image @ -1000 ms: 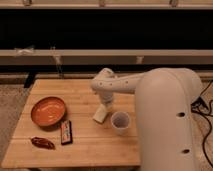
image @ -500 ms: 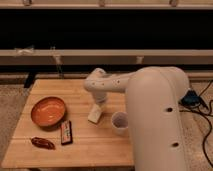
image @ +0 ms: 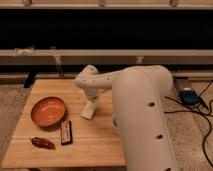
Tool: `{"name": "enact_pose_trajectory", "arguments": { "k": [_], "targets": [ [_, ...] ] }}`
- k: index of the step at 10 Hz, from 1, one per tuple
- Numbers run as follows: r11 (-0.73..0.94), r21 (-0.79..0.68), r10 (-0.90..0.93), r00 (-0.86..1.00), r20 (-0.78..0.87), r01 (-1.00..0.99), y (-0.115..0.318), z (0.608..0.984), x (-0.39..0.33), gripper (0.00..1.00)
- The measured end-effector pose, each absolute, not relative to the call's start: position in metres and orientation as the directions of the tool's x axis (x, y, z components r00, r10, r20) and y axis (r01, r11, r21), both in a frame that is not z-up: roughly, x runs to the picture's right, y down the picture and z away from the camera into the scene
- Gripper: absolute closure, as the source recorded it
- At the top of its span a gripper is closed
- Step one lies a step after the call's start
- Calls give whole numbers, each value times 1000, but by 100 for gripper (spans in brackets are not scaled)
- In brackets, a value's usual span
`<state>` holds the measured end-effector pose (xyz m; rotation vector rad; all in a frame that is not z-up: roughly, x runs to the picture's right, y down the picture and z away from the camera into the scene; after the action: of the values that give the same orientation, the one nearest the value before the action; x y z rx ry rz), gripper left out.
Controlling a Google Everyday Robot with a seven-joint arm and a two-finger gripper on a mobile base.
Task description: Wipe the white sponge on the table
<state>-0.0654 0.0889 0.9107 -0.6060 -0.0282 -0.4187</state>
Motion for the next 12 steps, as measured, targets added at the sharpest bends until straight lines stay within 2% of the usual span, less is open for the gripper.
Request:
{"name": "enact_pose_trajectory", "arguments": {
  "k": [6, 12],
  "targets": [
    [771, -542, -355, 932, 70, 334, 46, 940, -37, 100],
    [802, -551, -299, 954, -33, 232, 35, 945, 22, 100]
  ]
}}
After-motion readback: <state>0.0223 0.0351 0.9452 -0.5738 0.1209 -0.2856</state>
